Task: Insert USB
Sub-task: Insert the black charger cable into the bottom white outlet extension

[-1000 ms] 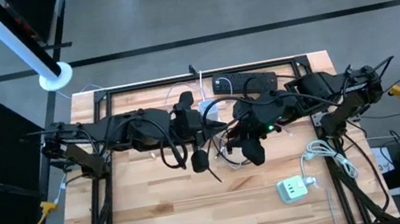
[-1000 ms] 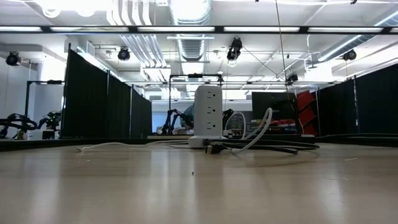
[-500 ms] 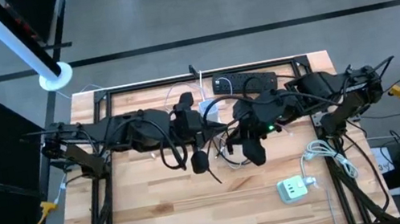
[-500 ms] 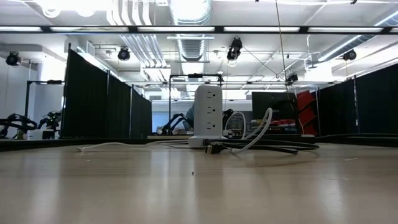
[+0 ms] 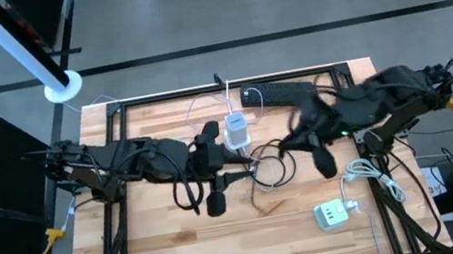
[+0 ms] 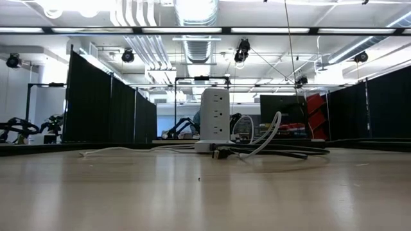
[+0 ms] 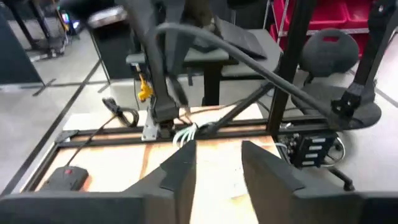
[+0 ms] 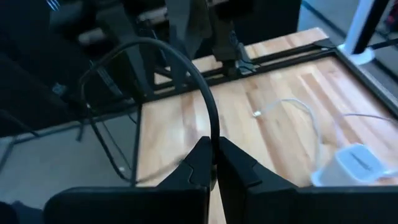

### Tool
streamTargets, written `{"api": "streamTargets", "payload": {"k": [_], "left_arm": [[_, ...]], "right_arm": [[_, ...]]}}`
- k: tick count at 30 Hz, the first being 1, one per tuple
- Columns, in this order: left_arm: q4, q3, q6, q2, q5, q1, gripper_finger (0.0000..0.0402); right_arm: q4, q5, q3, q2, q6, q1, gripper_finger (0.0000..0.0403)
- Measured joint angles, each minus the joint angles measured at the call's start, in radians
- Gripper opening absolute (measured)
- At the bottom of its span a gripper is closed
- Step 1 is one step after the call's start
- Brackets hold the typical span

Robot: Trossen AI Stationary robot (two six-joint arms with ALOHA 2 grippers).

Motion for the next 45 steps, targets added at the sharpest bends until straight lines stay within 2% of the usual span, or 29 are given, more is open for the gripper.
{"api": "streamTargets", "payload": {"k": [4,9,14,20,26,29,35,45], "left_arm": [[-0.064,-0.001,-0.048,0.0,-0.002,0.0,0.0171],[-0.046,-0.002,-0.072,0.0,-0.005,-0.006,0.0183],[0.017,-0.002,-0.1,0.0,-0.007,-0.023,0.0168],[0.082,-0.002,-0.153,0.001,-0.008,-0.038,0.0138],[0.091,-0.002,-0.22,0.019,-0.01,-0.04,0.0112],[0.087,-0.002,-0.229,0.034,-0.017,-0.04,0.0104],[0.092,-0.003,-0.24,0.063,-0.033,-0.037,0.0106],[0.096,-0.003,-0.271,0.078,-0.037,-0.024,0.0105]], "right_arm": [[-0.009,0.079,-0.037,-0.024,0.005,0.137,0.0],[-0.008,0.207,-0.173,-0.074,0.083,0.314,0.0],[0.053,0.342,-0.387,-0.154,0.201,0.471,0.0],[0.22,0.4,-0.648,-0.259,0.282,0.591,0.0],[0.334,0.474,-0.85,-0.324,0.363,0.689,0.0],[0.365,0.477,-0.934,-0.328,0.408,0.717,0.0],[0.395,0.491,-1.084,-0.327,0.528,0.762,0.0],[0.427,0.518,-1.196,-0.319,0.569,0.776,0.0]]}}
